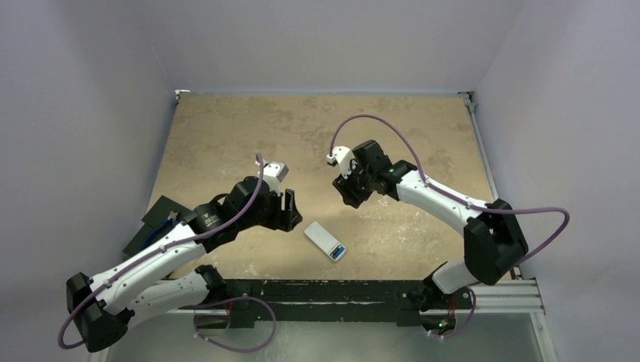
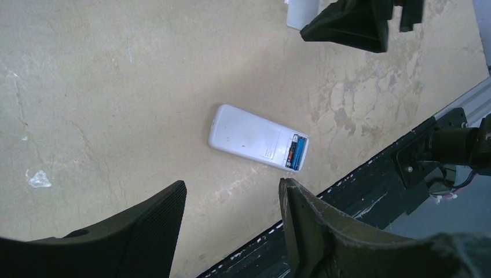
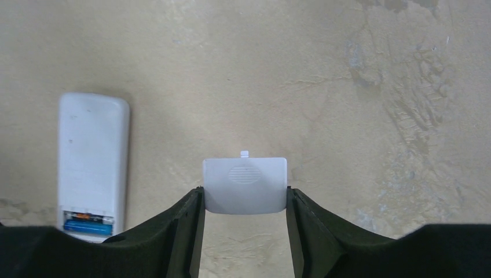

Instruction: Load the batteries into the remote control

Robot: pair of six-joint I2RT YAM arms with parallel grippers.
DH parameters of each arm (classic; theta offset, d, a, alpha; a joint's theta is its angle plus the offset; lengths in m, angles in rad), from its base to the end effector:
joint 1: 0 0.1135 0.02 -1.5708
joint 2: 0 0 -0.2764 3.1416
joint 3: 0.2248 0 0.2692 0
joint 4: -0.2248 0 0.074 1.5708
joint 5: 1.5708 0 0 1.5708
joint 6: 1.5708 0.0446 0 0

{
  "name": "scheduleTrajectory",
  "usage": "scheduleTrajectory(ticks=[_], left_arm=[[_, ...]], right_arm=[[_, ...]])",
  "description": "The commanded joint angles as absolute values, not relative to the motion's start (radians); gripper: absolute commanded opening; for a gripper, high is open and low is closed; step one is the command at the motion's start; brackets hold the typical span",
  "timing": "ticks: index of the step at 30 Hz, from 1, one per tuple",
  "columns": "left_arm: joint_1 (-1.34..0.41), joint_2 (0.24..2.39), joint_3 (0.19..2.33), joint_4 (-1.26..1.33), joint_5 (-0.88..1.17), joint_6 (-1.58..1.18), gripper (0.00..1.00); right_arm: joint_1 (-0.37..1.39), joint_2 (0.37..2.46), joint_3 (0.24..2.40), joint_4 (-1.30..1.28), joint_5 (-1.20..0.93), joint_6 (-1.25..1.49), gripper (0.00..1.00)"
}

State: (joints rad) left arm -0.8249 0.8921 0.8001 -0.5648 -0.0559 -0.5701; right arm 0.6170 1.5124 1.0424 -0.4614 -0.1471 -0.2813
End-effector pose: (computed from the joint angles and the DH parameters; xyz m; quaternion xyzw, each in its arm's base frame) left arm 0.1424 -0.1505 0.2919 0.1017 0.8913 -0.2641 0.3542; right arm 0.2699 0.1994 0.2293 -0.4319 0.8428 0.1211 0.2974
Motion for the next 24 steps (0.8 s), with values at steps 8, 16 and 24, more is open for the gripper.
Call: scheduleTrajectory(ticks=[8, 16, 24], left_arm=[[-0.819, 1.033, 0.671, -0.309, 0.023, -0.680, 0.58], [-0.819, 1.134, 0.642, -0.216, 0.009, -0.702, 0.56], [-0.819, 1.151, 0.625, -0.208, -0.035, -0.722, 0.56]], right_arm=[[0.751, 1.352, 0.970, -0.497, -0.110, -0.013, 0.22], [0.849, 1.296, 0.954, -0.547, -0.065, 0.111, 0.22], [0.957, 1.304, 0.935, -0.563, -0.050, 0.213, 0.22]])
